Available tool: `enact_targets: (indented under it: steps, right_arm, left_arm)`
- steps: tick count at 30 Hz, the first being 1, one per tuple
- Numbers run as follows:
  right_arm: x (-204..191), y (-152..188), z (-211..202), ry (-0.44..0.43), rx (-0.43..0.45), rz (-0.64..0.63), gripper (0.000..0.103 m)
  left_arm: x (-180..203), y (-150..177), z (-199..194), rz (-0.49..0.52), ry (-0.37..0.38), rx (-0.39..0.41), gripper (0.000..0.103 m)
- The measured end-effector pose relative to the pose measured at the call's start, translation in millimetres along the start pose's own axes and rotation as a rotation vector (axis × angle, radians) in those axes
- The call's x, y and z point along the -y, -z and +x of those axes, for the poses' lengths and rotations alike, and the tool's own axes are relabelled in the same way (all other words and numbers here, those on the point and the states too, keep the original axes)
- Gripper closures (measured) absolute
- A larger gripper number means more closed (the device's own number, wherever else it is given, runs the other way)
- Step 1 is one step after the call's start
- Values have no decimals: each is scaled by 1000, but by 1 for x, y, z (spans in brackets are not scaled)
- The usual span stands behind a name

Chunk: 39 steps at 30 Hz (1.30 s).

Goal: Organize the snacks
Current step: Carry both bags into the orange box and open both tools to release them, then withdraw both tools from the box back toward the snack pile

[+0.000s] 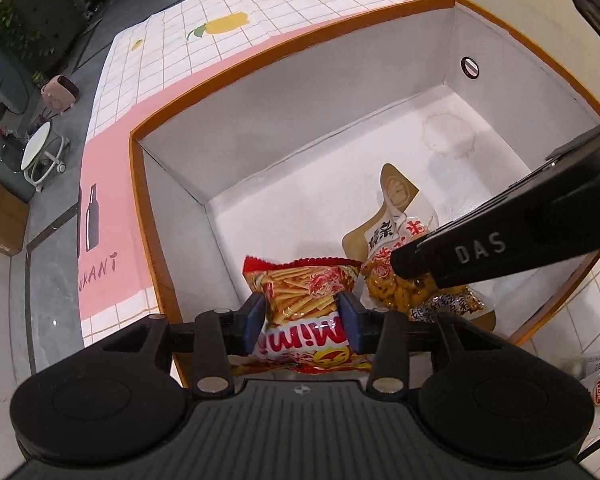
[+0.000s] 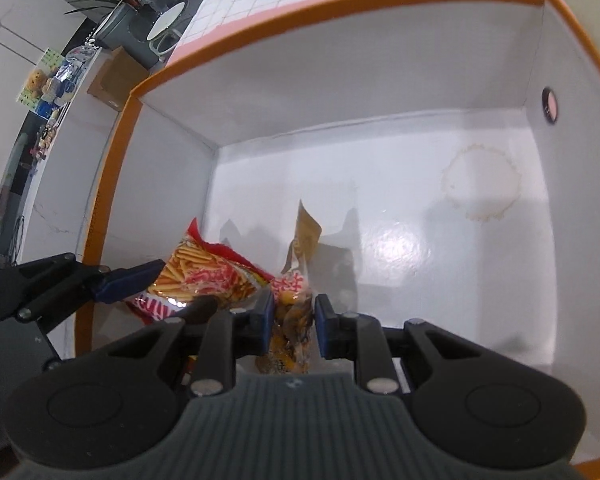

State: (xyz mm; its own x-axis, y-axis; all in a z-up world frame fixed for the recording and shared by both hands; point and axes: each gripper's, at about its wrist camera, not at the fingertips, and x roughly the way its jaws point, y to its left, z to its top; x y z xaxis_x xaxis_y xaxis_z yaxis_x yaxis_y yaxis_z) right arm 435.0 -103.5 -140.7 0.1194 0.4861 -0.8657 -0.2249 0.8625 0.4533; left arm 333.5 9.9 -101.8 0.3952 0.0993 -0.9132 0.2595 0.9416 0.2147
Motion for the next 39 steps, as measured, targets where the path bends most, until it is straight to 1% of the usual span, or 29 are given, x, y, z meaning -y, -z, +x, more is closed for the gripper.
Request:
enact_targets:
  steps: [1,3,4,7,12,15,16,17,20,22,23,24,27,32,33,37,39]
  right_arm:
    - [-2,-1,1,3,0,-5,85]
    - [-1,0,3,25,-7,-9,84]
    - [-1,3,4,38,-9,-7,84]
    - [1,5,7,53,-14,7,82]
    - [-9,4,12,71,-33,2,82]
    - [-15,2,18,105,-34,-5,79]
    - [-18,1,20,119,-34,-11,78]
    - [-21,1,21,133,-39,-20,76]
    - [-29,3,23,176,-41,-53,72]
    - [-31,3,21,216,-33,-65,71]
    - [-32,3,19,227,-28,-64,68]
    - [-31,4,16,230,-24,-59,65]
    - [-32,6,6,240,-7,-49,59]
    - [-43,17,-27,250,54,-81,56]
    - [-47,21,-34,254,71,-94,52]
    - [-62,41,-70,273,150,-147,45]
    - [-67,54,-88,272,188,-162,36]
  left_arm:
    - [-1,0,-1,-5,5,3,44]
    - [-6,2,-6,-16,27,26,33]
    - [-8,4,-10,-21,39,42,32]
    - [-17,9,-25,-53,60,88,31]
    - [-38,21,-62,-177,95,179,31]
    - [-44,28,-79,-215,72,219,32]
    - [-45,30,-82,-226,62,221,32]
    - [-48,33,-85,-245,56,222,32]
    - [-57,41,-88,-303,63,214,35]
    - [-60,46,-91,-330,68,207,36]
    - [-62,48,-92,-336,70,207,36]
    - [-62,51,-94,-341,72,209,36]
    - [-61,59,-103,-355,88,215,36]
    - [-52,65,-119,-349,112,220,36]
    - [-50,68,-123,-345,113,225,36]
    - [-42,78,-141,-346,128,250,36]
    - [-38,83,-148,-349,139,261,36]
